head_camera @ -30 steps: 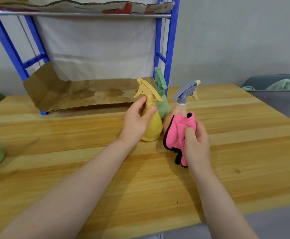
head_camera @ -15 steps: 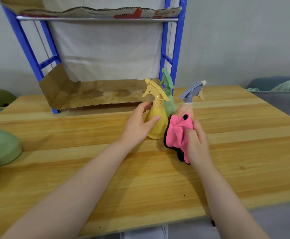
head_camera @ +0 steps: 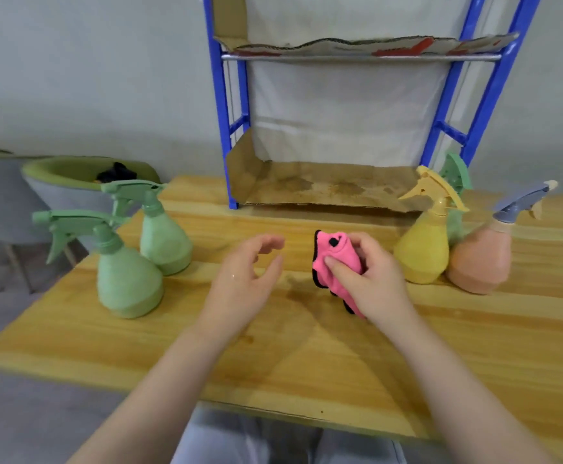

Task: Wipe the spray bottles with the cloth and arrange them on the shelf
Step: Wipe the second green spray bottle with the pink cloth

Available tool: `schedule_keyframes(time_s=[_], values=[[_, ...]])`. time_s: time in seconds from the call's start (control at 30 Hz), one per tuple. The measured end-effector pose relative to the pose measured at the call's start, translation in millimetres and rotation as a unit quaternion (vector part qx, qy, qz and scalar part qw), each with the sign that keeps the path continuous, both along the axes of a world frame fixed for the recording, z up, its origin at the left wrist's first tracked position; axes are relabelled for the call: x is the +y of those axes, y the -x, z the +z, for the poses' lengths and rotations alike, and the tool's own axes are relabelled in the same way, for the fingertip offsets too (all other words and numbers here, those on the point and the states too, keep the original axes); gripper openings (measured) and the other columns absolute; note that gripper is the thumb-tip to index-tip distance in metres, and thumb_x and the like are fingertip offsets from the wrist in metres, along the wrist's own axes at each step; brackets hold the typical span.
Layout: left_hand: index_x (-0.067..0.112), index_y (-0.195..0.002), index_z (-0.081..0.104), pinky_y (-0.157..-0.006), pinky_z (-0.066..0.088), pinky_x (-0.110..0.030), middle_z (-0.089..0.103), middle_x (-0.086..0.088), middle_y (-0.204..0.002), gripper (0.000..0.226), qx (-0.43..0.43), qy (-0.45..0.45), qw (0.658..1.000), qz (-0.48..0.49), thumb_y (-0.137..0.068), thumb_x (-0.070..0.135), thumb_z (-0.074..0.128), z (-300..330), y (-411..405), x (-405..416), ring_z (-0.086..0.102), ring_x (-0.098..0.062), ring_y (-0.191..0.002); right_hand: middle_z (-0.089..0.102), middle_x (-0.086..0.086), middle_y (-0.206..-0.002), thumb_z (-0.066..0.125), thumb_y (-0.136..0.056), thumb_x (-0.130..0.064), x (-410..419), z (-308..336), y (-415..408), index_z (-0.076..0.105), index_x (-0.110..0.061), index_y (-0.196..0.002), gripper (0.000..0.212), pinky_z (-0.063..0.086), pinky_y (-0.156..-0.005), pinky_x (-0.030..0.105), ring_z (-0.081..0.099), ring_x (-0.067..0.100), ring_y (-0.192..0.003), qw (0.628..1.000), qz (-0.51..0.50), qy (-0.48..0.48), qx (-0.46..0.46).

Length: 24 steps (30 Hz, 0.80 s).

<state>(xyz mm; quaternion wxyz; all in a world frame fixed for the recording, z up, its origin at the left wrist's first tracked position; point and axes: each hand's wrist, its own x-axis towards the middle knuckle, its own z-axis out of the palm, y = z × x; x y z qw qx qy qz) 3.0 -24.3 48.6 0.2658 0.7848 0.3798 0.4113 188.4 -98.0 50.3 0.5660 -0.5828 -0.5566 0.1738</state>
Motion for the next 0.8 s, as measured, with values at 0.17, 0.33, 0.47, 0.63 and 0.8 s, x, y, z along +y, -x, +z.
schedule_keyframes(time_s=[0.17, 0.33, 0.47, 0.63, 0.8], values=[[0.035, -0.103, 0.062, -0.074, 0.043, -0.009, 0.065, 0.017, -0.091, 0.025, -0.078, -0.012, 0.993, 0.092, -0.094, 0.011, 0.061, 1.2, 71.0, -14.7, 0.058, 0.003, -0.086, 0.070, -0.021, -0.092, 0.070, -0.090, -0.013, 38.0, 3.8, 61.7, 0.063, -0.036, -0.100, 0.026, 0.049, -0.072, 0.015, 0.064, -0.003, -0.085, 0.997, 0.066, -0.027, 0.021], [0.029, -0.093, 0.062, -0.065, 0.040, -0.015, 0.056, 0.009, -0.078, 0.017, -0.195, 0.012, 0.959, 0.205, -0.095, 0.012, 0.060, -3.3, 126.9, -7.8, 0.049, -0.002, -0.068, 0.066, -0.029, -0.092, 0.065, -0.095, -0.016, 59.1, 1.2, 109.1, 0.065, -0.026, -0.108, 0.016, 0.044, -0.067, 0.013, 0.062, 0.001, -0.082, 0.989, 0.119, -0.057, -0.071], [0.033, -0.099, 0.059, -0.075, 0.048, -0.038, 0.055, 0.006, -0.089, 0.009, -0.233, 0.012, 0.929, 0.287, -0.092, 0.029, 0.064, -16.9, 159.0, 10.3, 0.052, -0.013, -0.083, 0.066, -0.025, -0.088, 0.062, -0.097, -0.024, 67.0, -10.2, 128.5, 0.062, -0.030, -0.110, 0.014, 0.044, -0.063, 0.012, 0.062, -0.001, -0.077, 0.985, 0.126, -0.083, -0.084], [0.024, -0.128, 0.057, -0.100, 0.049, -0.044, 0.059, 0.014, -0.120, 0.040, -0.198, 0.062, 0.932, 0.298, -0.092, 0.041, 0.063, -14.9, 161.3, 28.1, 0.054, -0.008, -0.113, 0.068, -0.011, -0.084, 0.048, -0.097, -0.049, 69.2, -27.2, 125.9, 0.057, -0.030, -0.119, 0.031, 0.053, -0.062, 0.035, 0.064, 0.007, -0.072, 0.986, 0.097, -0.070, -0.113], [0.025, -0.135, 0.055, -0.104, 0.047, -0.043, 0.062, 0.011, -0.128, 0.050, -0.203, 0.085, 0.939, 0.265, -0.092, 0.048, 0.061, -12.2, 154.9, 37.4, 0.056, -0.010, -0.121, 0.062, -0.008, -0.075, 0.050, -0.099, -0.044, 65.9, -28.9, 129.1, 0.050, -0.031, -0.111, 0.018, 0.047, -0.056, 0.027, 0.058, 0.010, -0.064, 0.985, 0.112, -0.052, -0.118]])
